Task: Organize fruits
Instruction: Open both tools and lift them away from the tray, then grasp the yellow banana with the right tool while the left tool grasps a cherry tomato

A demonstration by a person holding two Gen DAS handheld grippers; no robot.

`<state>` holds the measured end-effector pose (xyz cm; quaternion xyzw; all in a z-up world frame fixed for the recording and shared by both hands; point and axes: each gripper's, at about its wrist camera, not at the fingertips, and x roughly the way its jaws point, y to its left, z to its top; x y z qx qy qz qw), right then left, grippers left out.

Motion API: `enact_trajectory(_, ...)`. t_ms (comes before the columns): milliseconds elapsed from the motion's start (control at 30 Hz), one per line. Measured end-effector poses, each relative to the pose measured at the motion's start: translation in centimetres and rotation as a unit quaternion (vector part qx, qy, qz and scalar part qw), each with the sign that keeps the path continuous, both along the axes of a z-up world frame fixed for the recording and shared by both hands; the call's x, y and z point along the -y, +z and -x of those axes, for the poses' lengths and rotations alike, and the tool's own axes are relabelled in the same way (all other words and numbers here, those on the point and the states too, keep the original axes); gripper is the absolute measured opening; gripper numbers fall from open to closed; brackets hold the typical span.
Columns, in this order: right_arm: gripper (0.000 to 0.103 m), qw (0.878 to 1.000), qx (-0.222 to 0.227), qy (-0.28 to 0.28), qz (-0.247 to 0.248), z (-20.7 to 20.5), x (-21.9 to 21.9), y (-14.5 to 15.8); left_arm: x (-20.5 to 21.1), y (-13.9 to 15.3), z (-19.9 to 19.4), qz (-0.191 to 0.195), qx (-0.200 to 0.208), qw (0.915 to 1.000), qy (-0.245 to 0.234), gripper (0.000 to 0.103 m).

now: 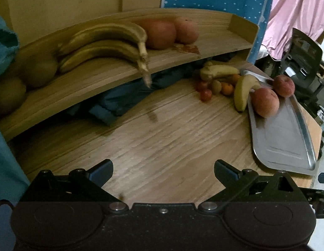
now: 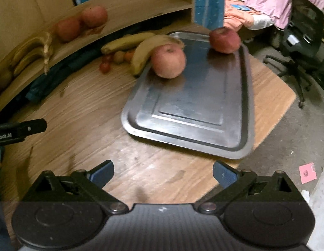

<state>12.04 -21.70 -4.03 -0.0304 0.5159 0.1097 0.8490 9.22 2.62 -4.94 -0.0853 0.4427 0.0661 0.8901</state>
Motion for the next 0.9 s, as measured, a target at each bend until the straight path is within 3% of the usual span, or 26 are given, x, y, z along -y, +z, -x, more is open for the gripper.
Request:
enact_trajectory(400,0.103,0.997,0.006,0.076,-0.012,-3.9,-2.1,0.5,0.1,-0.4,-1.7,-0.005,-0.014,0.9987,0.049,0.102)
enact_trajectory(700,0.103,0.99,0.074,0.12,-0.011,-7.7,-2.4,2.3,1.6,-1.1,-5.2,-0.005,-0.02,0.998,0.059,0.102)
enact_trajectory(900,0.103,0.986,0.092,0.136,-0.018,-10.8,-2.4,2.7,2.9,-1.7,-7.8,-0.004,-0.023,0.9984,0.051,0.102)
